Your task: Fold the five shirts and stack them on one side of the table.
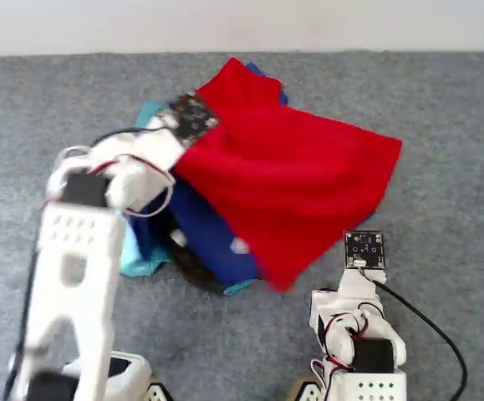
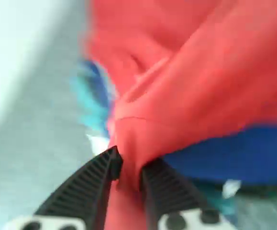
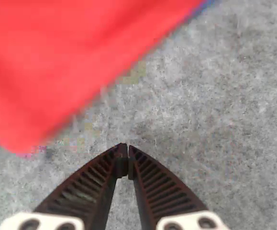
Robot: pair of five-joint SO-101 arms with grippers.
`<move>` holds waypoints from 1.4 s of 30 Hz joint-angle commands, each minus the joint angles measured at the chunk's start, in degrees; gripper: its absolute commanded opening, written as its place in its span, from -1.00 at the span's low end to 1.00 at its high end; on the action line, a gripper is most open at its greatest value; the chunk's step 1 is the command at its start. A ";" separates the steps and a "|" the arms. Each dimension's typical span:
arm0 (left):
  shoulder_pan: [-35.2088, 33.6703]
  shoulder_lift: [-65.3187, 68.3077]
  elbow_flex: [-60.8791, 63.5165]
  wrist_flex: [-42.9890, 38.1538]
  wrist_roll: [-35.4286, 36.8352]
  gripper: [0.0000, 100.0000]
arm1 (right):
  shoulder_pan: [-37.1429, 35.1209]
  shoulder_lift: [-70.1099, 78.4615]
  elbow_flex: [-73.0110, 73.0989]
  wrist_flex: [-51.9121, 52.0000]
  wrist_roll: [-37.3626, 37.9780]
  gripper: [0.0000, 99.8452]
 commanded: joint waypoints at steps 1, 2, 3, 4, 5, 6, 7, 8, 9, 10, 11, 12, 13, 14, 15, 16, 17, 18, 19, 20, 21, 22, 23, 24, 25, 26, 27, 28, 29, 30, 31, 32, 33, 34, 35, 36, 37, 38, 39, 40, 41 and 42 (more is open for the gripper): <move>-3.52 -12.22 -3.12 -5.10 0.97 -0.98 | -0.22 -0.31 0.44 0.22 0.44 -0.98; -4.66 -14.15 -3.03 -7.03 0.97 -0.98 | -0.22 -0.31 0.44 0.22 0.44 -0.98; -6.15 -15.56 -3.03 -8.79 0.97 -0.97 | -0.22 -0.31 0.44 0.22 0.44 -0.98; -8.18 -16.53 -3.03 -10.37 0.97 -0.97 | -0.22 -0.31 0.44 0.22 0.44 -0.98; -10.46 -17.14 -3.03 -11.87 0.97 -0.97 | -0.22 -0.31 0.44 0.22 0.44 -0.98; -12.84 -17.41 -3.03 -13.19 0.97 -0.97 | -0.22 -0.31 0.44 0.22 0.44 -0.98; -14.95 -17.49 -2.95 -14.42 0.97 -0.97 | -0.22 -0.31 0.44 0.22 0.44 -0.98; -17.14 -17.41 -2.95 -15.30 0.97 -0.97 | -0.22 -0.31 0.44 0.22 0.44 -0.98; -19.25 -17.41 -2.86 -15.91 0.97 -0.97 | -0.22 -0.31 0.44 0.22 0.44 -0.98; -21.01 -17.41 -2.77 -16.26 0.97 -0.97 | -0.22 -0.31 0.44 0.22 0.44 -0.98; -22.51 -17.41 -2.77 -16.26 0.97 -0.97 | -0.22 -0.31 0.44 0.22 0.44 -0.98; -23.74 -17.41 -2.68 -16.26 0.97 -0.97 | -0.22 -0.31 0.44 0.22 0.44 -0.98; -24.88 -17.41 -2.24 -16.35 0.97 -0.97 | -0.22 -0.31 0.44 0.22 0.44 -0.98; -26.29 -17.49 -1.89 -16.35 0.70 -0.97 | -0.22 -0.31 0.44 0.22 0.44 -0.98; -27.78 -17.49 -1.71 -16.44 0.70 -0.97 | -0.22 -0.31 0.44 0.22 0.44 -0.98; -29.36 -17.41 -1.63 -16.53 0.70 -0.97 | -0.22 -0.31 0.44 0.22 0.44 -0.98; -30.95 -17.41 -1.63 -16.53 0.62 -0.97 | -0.22 -0.31 0.44 0.22 0.44 -0.98; -32.62 -17.41 -1.63 -16.79 0.62 -0.97 | -0.22 -0.31 0.44 0.22 0.44 -0.98; -34.55 -17.41 -1.63 -17.67 0.62 -0.97 | -0.22 -0.31 0.44 0.22 0.44 -0.98; -36.66 -17.41 -1.63 -18.90 0.62 -0.97 | -0.22 -0.31 0.44 0.22 0.44 -0.98; -39.03 -17.41 -1.63 -20.57 0.62 -0.97 | -0.22 -0.31 0.44 0.22 0.44 -0.98; -41.14 -17.41 -1.54 -22.24 0.62 -0.97 | -0.22 -0.31 0.44 0.22 0.44 -0.98; -43.16 -17.41 -1.54 -23.82 0.62 -0.97 | -0.22 -0.31 0.44 0.22 0.44 -0.98; -45.19 -17.41 -1.54 -25.41 0.62 -0.97 | -0.22 -0.31 0.44 0.22 0.44 -0.98; -47.03 -17.41 -1.54 -26.99 0.62 -0.97 | -0.22 -0.31 0.44 0.22 0.44 -0.98; -48.70 -17.41 -1.45 -28.57 0.62 -0.97 | -0.22 -0.31 0.44 0.22 0.44 -0.98; -50.20 -17.41 -1.10 -30.24 0.70 -0.97 | -0.22 -0.31 0.44 0.22 0.44 -0.98; -51.78 -17.41 -0.40 -32.18 0.70 -0.97 | -0.22 -0.31 0.44 0.22 0.44 -0.98; -53.10 -17.41 0.40 -34.29 0.70 -0.97 | -0.22 -0.31 0.44 0.22 0.44 -0.98; -54.33 -17.41 1.19 -36.40 0.70 -0.97 | -0.22 -0.31 0.44 0.22 0.44 -0.98; -55.38 -17.41 2.15 -38.51 0.70 -0.97 | -0.22 -0.31 0.44 0.22 0.44 -0.98; -56.26 -17.41 3.30 -40.53 0.70 -0.97 | -0.22 -0.31 0.44 0.22 0.44 -0.98; -57.23 -17.58 4.44 -42.55 0.70 -0.97 | -0.22 -0.31 0.44 0.22 0.44 -0.98; -57.93 -17.67 5.58 -44.48 0.70 -0.97 | -0.22 -0.31 0.44 0.22 0.44 -0.98; -58.46 -17.76 6.73 -46.51 0.70 -0.97 | -0.22 -0.31 0.44 0.22 0.44 -0.98; -58.64 -17.85 8.04 -48.53 0.70 -0.97 | -0.22 -0.31 0.44 0.22 0.44 -0.98; -58.73 -17.85 9.45 -50.29 0.70 -0.97 | -0.22 -0.31 0.44 0.22 0.44 -0.98; -58.64 -17.85 10.86 -51.87 0.70 -0.97 | -0.22 -0.31 0.44 0.22 0.44 -0.98; -58.55 -17.85 12.26 -53.10 0.70 -0.97 | -0.22 -0.31 0.44 0.22 0.44 -0.98; -58.37 -17.85 13.41 -54.15 0.62 -0.97 | -0.22 -0.31 0.44 0.22 0.44 -0.98; -57.85 -17.85 14.55 -54.77 0.62 -0.97 | -0.22 -0.31 0.44 0.22 0.44 -0.98; -57.14 -17.93 15.52 -54.95 0.35 -0.97 | -0.22 -0.31 0.44 0.22 0.44 -0.98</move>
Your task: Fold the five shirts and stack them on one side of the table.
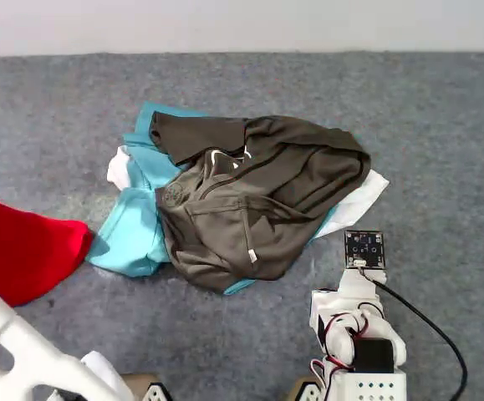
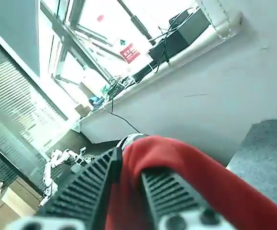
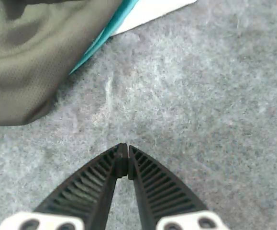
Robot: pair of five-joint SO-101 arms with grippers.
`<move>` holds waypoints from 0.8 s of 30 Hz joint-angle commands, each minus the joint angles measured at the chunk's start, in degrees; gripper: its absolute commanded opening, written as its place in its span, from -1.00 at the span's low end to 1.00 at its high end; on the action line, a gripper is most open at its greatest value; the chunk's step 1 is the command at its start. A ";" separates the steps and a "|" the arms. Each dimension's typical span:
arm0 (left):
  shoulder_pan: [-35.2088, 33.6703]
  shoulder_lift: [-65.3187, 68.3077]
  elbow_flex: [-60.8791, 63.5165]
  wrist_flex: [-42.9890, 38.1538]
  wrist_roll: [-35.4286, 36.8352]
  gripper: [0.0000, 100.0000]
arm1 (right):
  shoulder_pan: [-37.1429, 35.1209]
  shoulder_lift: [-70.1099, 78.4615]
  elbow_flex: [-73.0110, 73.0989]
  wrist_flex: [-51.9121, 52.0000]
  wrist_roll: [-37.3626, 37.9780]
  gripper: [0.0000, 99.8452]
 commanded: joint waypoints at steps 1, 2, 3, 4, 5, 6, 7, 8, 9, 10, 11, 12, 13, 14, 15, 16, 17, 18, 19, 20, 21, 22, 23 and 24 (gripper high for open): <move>1.58 -2.20 1.89 -2.90 -2.20 -0.95 | -0.22 -0.31 0.44 0.22 0.44 -0.98; 2.02 -2.20 3.12 -2.81 -4.66 -0.91 | -0.22 -0.31 0.44 0.22 0.44 -0.98; 2.11 -2.20 4.53 -2.81 -6.68 -0.84 | -0.22 -0.31 0.44 0.22 0.44 -0.98; 2.37 -2.20 5.76 -3.08 -8.18 -0.77 | -0.22 -0.31 0.44 0.22 0.44 -0.98; 2.55 -2.20 6.90 -3.08 -9.05 -0.69 | -0.22 -0.31 0.44 0.22 0.44 -0.98; 2.55 -2.29 7.87 -3.08 -9.23 -0.63 | -0.22 -0.31 0.44 0.22 0.44 -0.98; 2.55 -2.29 8.75 -3.08 -9.32 -0.59 | -0.22 -0.31 0.44 0.22 0.44 -0.98; 2.73 -2.29 9.45 -2.99 -9.41 -0.57 | -0.22 -0.31 0.44 0.22 0.44 -0.98; 2.73 -2.29 10.07 -2.90 -9.49 -0.57 | -0.22 -0.31 0.44 0.22 0.44 -0.98; 2.90 -2.29 10.68 -2.81 -9.49 -0.57 | -0.22 -0.31 0.44 0.22 0.44 -0.98; 2.99 -2.29 11.38 -2.81 -9.49 -0.57 | -0.22 -0.31 0.44 0.22 0.44 -0.98; 3.43 -2.29 12.09 -2.81 -9.49 -0.56 | -0.22 -0.31 0.44 0.22 0.44 -0.98; 4.13 -2.29 12.62 -2.81 -9.58 -0.56 | -0.22 -0.31 0.44 0.22 0.44 -0.98; 4.66 -2.64 13.23 -2.81 -10.02 -0.56 | -0.22 -0.31 0.44 0.22 0.44 -0.98; 5.19 -3.34 14.02 -2.73 -10.90 -0.56 | -0.22 -0.31 0.44 0.22 0.44 -0.98; 5.71 -4.48 14.90 -2.20 -11.69 -0.56 | -0.22 -0.31 0.44 0.22 0.44 -0.98; 6.86 -5.98 15.87 -1.05 -12.31 -0.56 | -0.22 -0.31 0.44 0.22 0.44 -0.98; 8.00 -7.82 16.92 0.53 -12.48 -0.56 | -0.22 -0.31 0.44 0.22 0.44 -0.98; 8.97 -10.02 18.15 2.46 -12.57 -0.56 | -0.22 -0.31 0.44 0.22 0.44 -0.98; 9.93 -12.48 19.30 4.48 -13.01 -0.56 | -0.22 -0.31 0.44 0.22 0.44 -0.98; 11.16 -15.03 20.62 6.68 -13.71 -0.56 | -0.22 -0.31 0.44 0.22 0.44 -0.98; 12.31 -17.76 22.11 8.88 -14.77 -0.56 | -0.22 -0.31 0.44 0.22 0.44 -0.98; 13.27 -20.48 23.78 11.08 -15.91 -0.56 | -0.22 -0.31 0.44 0.22 0.44 -0.98; 14.07 -23.30 25.45 13.19 -17.14 -0.56 | -0.22 -0.31 0.44 0.22 0.44 -0.98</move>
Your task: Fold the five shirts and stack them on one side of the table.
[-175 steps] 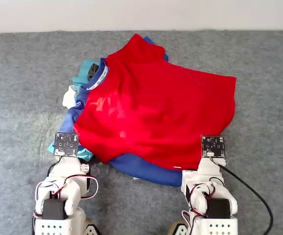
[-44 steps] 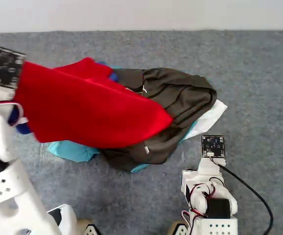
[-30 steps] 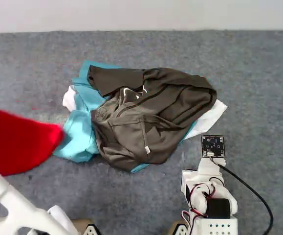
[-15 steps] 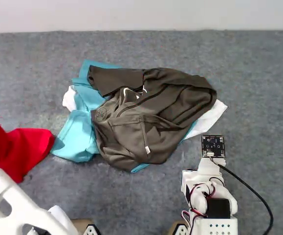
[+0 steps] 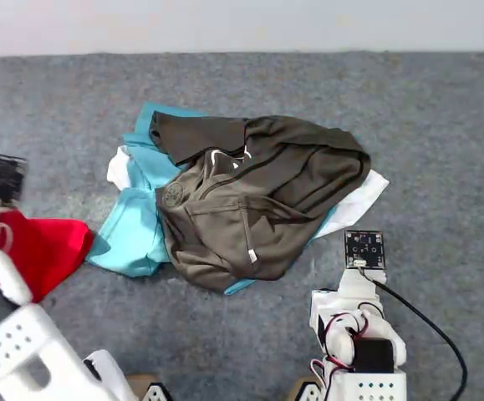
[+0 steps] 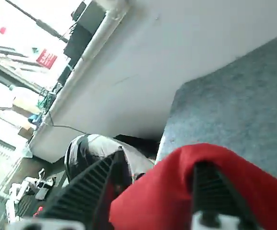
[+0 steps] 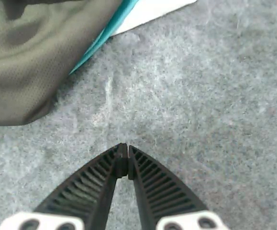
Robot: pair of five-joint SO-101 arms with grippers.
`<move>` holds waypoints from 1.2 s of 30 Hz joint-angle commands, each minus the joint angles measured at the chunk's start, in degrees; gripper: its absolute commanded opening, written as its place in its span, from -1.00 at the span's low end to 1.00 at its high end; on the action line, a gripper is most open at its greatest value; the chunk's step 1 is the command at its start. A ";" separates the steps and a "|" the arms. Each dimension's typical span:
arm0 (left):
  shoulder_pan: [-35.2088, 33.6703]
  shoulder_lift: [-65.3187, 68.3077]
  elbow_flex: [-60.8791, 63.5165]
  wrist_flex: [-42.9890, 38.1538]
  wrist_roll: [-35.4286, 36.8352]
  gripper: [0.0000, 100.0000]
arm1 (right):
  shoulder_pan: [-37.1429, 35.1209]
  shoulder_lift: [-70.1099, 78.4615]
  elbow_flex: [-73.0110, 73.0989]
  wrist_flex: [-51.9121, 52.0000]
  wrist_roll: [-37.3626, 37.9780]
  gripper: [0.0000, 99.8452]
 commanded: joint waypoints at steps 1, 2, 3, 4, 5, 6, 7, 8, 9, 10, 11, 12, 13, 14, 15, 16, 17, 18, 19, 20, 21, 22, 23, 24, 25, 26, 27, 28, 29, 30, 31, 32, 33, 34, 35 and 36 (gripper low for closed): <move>3.25 -10.64 4.00 6.86 -3.87 -0.56 | -0.22 -0.31 0.44 0.22 0.44 -0.98; 3.60 -13.54 6.02 8.79 -4.92 -0.56 | -0.22 -0.31 0.44 0.22 0.44 -0.98; 3.69 -16.44 8.13 10.73 -6.07 -0.57 | -0.22 -0.31 0.44 0.22 0.44 -0.98; 3.69 -19.34 10.42 12.13 -7.38 -0.57 | -0.22 -0.31 0.44 0.22 0.44 -0.98; 3.69 -22.15 12.62 13.27 -8.62 -0.57 | -0.22 -0.31 0.44 0.22 0.44 -0.98; 3.69 -24.88 14.81 14.42 -9.67 -0.57 | -0.22 -0.31 0.44 0.22 0.44 -0.98; 3.60 -27.52 16.66 15.56 -10.46 -0.57 | -0.22 -0.31 0.44 0.22 0.44 -0.98; 3.52 -29.80 17.98 17.05 -10.81 -0.57 | -0.22 -0.31 0.44 0.22 0.44 -0.98; 3.43 -31.91 18.68 19.34 -10.90 -0.57 | -0.22 -0.31 0.44 0.22 0.44 -0.98; 3.43 -33.67 18.95 22.51 -10.90 -0.57 | -0.22 -0.31 0.44 0.22 0.44 -0.98; 3.43 -35.16 18.68 26.20 -10.90 -0.57 | -0.22 -0.31 0.44 0.22 0.44 -0.98; 3.43 -36.31 17.98 30.15 -10.90 -0.57 | -0.22 -0.31 0.44 0.22 0.44 -0.98; 3.60 -37.10 16.75 34.29 -10.90 -0.57 | -0.22 -0.31 0.44 0.22 0.44 -0.98; 3.60 -37.45 15.25 38.42 -10.90 -0.57 | -0.22 -0.31 0.44 0.22 0.44 -0.98; 3.69 -37.45 13.41 42.20 -10.90 -0.57 | -0.22 -0.31 0.44 0.22 0.44 -0.98; 3.69 -37.36 11.65 45.63 -10.81 -0.57 | -0.22 -0.31 0.44 0.22 0.44 -0.98; 3.69 -37.10 9.80 48.70 -10.73 -0.57 | -0.22 -0.31 0.44 0.22 0.44 -0.98; 3.78 -36.75 8.31 51.25 -10.73 -0.57 | -0.22 -0.31 0.44 0.22 0.44 -0.98; 3.78 -36.31 6.90 53.27 -10.73 -0.57 | -0.22 -0.31 0.44 0.22 0.44 -0.98; 3.78 -35.78 5.85 54.77 -10.73 -0.57 | -0.22 -0.31 0.44 0.22 0.44 -0.98; 3.78 -35.16 4.88 55.82 -10.73 -0.57 | -0.22 -0.31 0.44 0.22 0.44 -0.98; 3.78 -34.46 4.00 56.53 -10.73 -0.57 | -0.22 -0.31 0.44 0.22 0.44 -0.98; 3.78 -33.67 3.03 57.14 -10.73 -0.57 | -0.22 -0.31 0.44 0.22 0.44 -0.98; 3.78 -32.70 2.15 57.23 -10.73 -0.57 | -0.22 -0.31 0.44 0.22 0.44 -0.98; 3.78 -31.65 1.27 57.23 -10.73 -0.57 | -0.22 -0.31 0.44 0.22 0.44 -0.98; 3.78 -30.33 0.40 57.32 -10.73 -0.57 | -0.22 -0.31 0.44 0.22 0.44 -0.98; 3.78 -28.84 -0.75 57.67 -10.73 -0.57 | -0.22 -0.31 0.44 0.22 0.44 -0.98; 4.04 -27.08 -1.98 58.11 -10.73 -0.57 | -0.22 -0.31 0.44 0.22 0.44 -0.98; 4.92 -25.05 -3.38 58.81 -10.73 -0.57 | -0.22 -0.31 0.44 0.22 0.44 -0.98; 5.80 -22.86 -5.05 59.87 -10.73 -0.57 | -0.22 -0.31 0.44 0.22 0.44 -0.98; 6.68 -20.31 -6.73 60.92 -10.73 -0.57 | -0.22 -0.31 0.44 0.22 0.44 -0.98; 7.91 -17.67 -8.57 62.24 -10.64 -0.57 | -0.22 -0.31 0.44 0.22 0.44 -0.98; 9.49 -14.77 -10.24 63.74 -10.55 -0.57 | -0.22 -0.31 0.44 0.22 0.44 -0.98; 11.16 -11.78 -11.82 65.32 -10.55 -0.57 | -0.22 -0.31 0.44 0.22 0.44 -0.98; 12.75 -8.88 -13.32 66.81 -10.55 -0.57 | -0.22 -0.31 0.44 0.22 0.44 -0.98; 14.42 -5.89 -14.55 67.87 -10.46 -0.57 | -0.22 -0.31 0.44 0.22 0.44 -0.98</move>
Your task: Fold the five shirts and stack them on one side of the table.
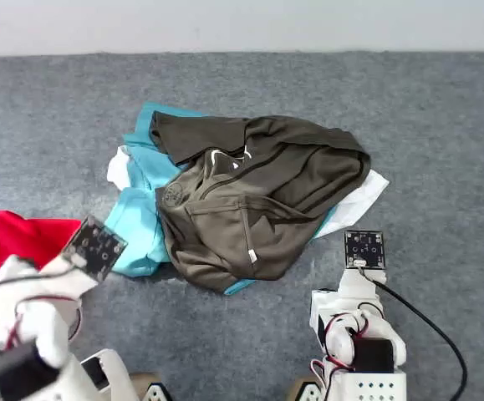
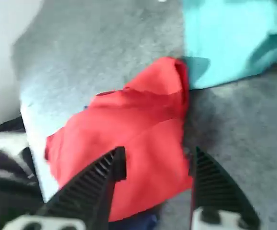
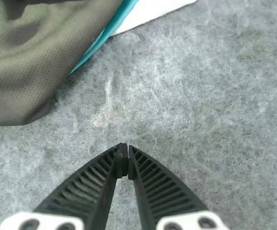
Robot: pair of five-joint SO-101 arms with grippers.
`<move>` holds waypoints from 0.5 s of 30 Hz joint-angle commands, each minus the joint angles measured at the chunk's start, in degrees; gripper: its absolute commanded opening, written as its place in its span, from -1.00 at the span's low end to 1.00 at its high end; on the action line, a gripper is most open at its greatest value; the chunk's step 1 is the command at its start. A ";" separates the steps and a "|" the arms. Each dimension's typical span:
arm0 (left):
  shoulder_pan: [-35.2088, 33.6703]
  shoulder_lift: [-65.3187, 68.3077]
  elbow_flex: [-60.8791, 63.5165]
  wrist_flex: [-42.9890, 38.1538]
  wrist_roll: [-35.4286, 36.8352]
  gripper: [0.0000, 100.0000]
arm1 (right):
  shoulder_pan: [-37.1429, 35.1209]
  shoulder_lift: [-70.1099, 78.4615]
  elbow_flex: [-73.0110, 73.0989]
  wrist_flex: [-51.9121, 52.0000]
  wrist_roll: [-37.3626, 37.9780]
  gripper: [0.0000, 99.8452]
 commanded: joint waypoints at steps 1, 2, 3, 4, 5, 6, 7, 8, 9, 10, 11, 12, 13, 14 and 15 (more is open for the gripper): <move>5.54 10.99 -6.02 3.43 0.18 -0.57 | -0.22 -0.31 0.44 0.22 0.44 -0.98; 7.47 13.71 -6.81 3.60 0.18 -0.57 | -0.22 -0.31 0.44 0.22 0.44 -0.98; 9.23 16.62 -7.25 3.60 0.18 -0.57 | -0.22 -0.31 0.44 0.22 0.44 -0.98; 10.99 19.25 -7.78 3.60 0.18 -0.57 | -0.22 -0.31 0.44 0.22 0.44 -0.98; 13.10 21.71 -7.96 3.52 0.18 -0.57 | -0.22 -0.31 0.44 0.22 0.44 -0.98; 15.12 23.91 -8.22 3.34 0.18 -0.56 | -0.22 -0.31 0.44 0.22 0.44 -0.98; 17.23 26.11 -8.66 3.08 0.18 -0.56 | -0.22 -0.31 0.44 0.22 0.44 -0.98; 19.16 28.13 -9.36 3.08 0.18 -0.56 | -0.22 -0.31 0.44 0.22 0.44 -0.98; 21.19 30.07 -10.07 3.08 0.18 -0.56 | -0.22 -0.31 0.44 0.22 0.44 -0.98; 23.30 32.00 -10.95 3.08 0.18 -0.56 | -0.22 -0.31 0.44 0.22 0.44 -0.98; 25.32 33.76 -11.65 2.99 0.62 -0.56 | -0.22 -0.31 0.44 0.22 0.44 -0.98; 27.25 35.43 -12.35 2.20 1.49 -0.56 | -0.22 -0.31 0.44 0.22 0.44 -0.98; 29.19 36.84 -12.97 0.97 2.81 -0.56 | -0.22 -0.31 0.44 0.22 0.44 -0.98; 30.86 38.33 -13.58 -0.53 4.22 -0.53 | -0.22 -0.31 0.44 0.22 0.44 -0.98; 32.18 39.74 -14.37 -2.20 6.15 -0.50 | -0.22 -0.31 0.44 0.22 0.44 -0.98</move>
